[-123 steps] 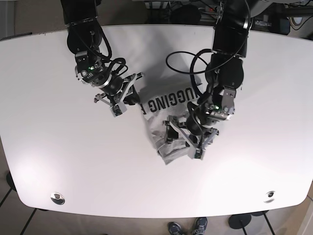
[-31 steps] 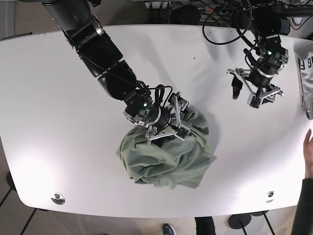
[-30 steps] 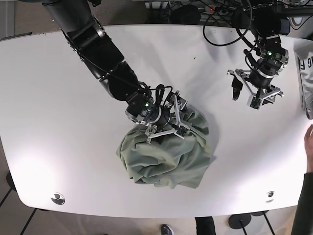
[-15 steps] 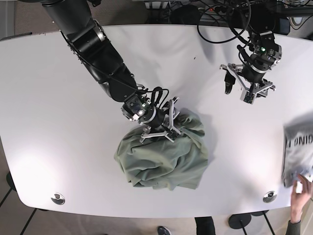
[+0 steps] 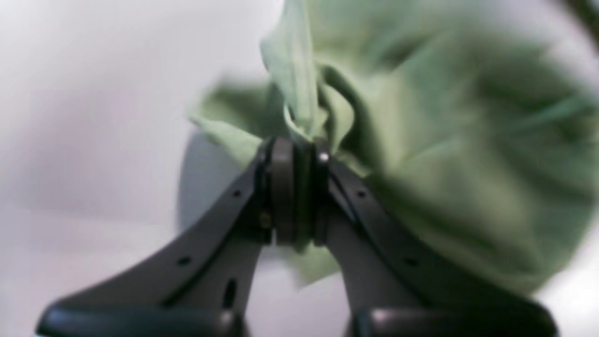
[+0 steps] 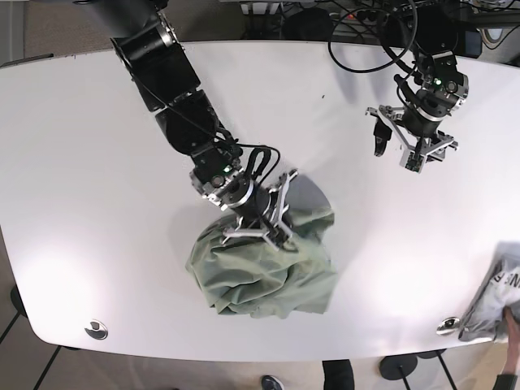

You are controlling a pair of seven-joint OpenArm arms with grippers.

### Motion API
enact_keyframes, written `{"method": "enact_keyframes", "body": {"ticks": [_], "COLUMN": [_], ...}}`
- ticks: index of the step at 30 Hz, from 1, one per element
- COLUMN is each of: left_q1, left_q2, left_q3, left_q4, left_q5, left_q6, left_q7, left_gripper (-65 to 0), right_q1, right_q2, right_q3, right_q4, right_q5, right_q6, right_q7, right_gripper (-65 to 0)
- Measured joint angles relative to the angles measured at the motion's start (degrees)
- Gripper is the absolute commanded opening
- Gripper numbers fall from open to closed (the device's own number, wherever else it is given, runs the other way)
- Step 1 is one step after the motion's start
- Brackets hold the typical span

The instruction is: Fold the T-shirt properly

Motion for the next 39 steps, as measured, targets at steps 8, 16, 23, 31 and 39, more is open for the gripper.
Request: {"method": "enact_keyframes", "body": {"ticks": [8, 16, 23, 31, 39], "left_q1": [0.02, -1.22, -10.47, -19.26, -35.71], "left_q2": [0.63, 3.41, 3.96, 3.56, 8.72], "left_q3": [1.09, 1.03, 4.02, 16.85, 21.03], "left_q4": [0.35, 3.39, 2.29, -12.79, -45.03], "left_q5": [0.0, 0.39, 0.44, 5.7, 5.31], "left_q6": [0.0, 0.09, 0.57, 12.57, 13.11], "left_q7": [0.13, 0.13, 0.02, -8.72, -18.34], "left_gripper": [-26.7, -26.2, -25.8, -14.0, -13.9], "right_q1": [5.44, 19.78, 27.52, 33.18, 30.73], "right_q2": [-0.15, -0.81, -0.81, -0.44, 0.98], "right_q3": [6.54, 12.9, 19.37, 28.11, 28.24], "right_q4": [22.58, 25.88, 33.7, 33.83, 33.83], "right_q5": [0.26, 0.42, 1.14, 0.2, 0.22], "right_q6": [0.17, 3.26, 3.5, 7.17, 7.37], "right_q7": [-9.27, -14.82, -20.65, -22.91, -23.28], "right_gripper": [-63.3, -63.3, -63.3, -63.3, -63.1]}}
